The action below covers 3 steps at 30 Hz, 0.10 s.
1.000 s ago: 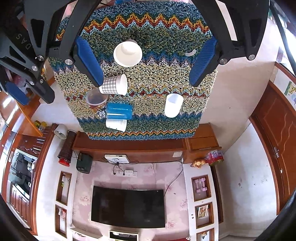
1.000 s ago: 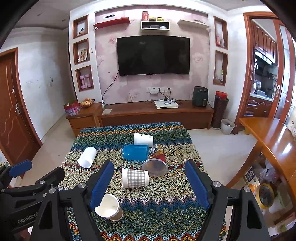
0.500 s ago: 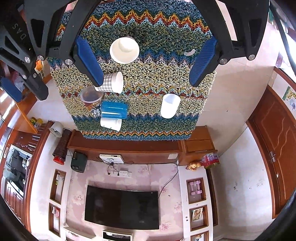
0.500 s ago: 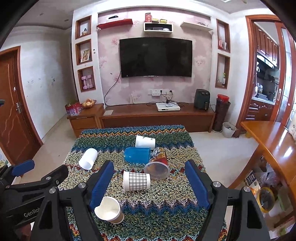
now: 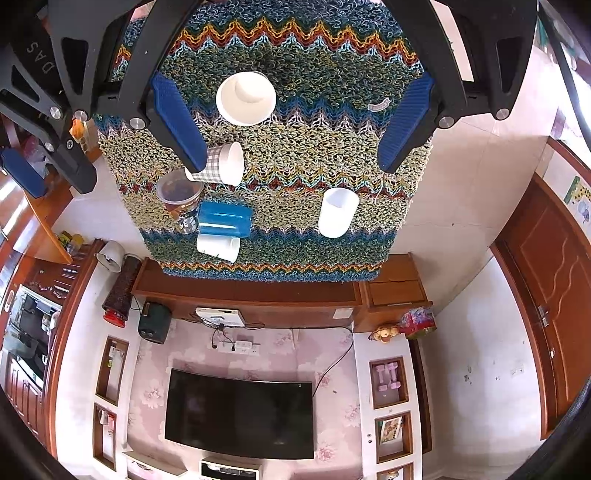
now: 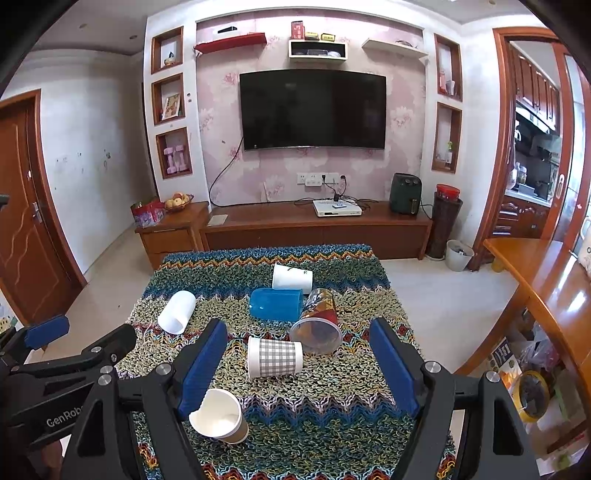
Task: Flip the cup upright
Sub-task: 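Open the right gripper and pull it back from the cup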
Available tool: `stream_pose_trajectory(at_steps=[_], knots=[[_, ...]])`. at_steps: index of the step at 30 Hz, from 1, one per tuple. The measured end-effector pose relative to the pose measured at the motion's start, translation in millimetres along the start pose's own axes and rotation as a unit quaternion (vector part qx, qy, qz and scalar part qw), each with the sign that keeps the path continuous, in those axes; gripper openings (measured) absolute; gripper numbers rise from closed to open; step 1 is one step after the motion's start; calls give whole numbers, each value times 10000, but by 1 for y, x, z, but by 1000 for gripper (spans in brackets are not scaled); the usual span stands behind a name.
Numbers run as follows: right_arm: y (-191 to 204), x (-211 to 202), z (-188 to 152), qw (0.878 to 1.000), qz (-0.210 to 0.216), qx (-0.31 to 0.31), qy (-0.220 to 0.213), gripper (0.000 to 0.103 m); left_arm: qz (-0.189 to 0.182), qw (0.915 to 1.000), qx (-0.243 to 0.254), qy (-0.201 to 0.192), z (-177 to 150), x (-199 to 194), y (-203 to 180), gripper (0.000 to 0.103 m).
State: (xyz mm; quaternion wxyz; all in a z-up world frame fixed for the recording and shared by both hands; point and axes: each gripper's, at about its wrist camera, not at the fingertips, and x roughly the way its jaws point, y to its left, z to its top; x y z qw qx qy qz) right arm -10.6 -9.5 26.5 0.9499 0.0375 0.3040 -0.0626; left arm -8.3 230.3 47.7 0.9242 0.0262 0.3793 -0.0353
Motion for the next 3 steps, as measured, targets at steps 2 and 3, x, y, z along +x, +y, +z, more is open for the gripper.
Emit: stream_pose_trajectory(at_steps=[2,3], knots=[[0,1,0,10000,8,2,11,80,9,10000,-16,9,0,1,0,95],[1,2,0,10000,6,4,14,80,15,10000,-16,11,0,1,0,95]])
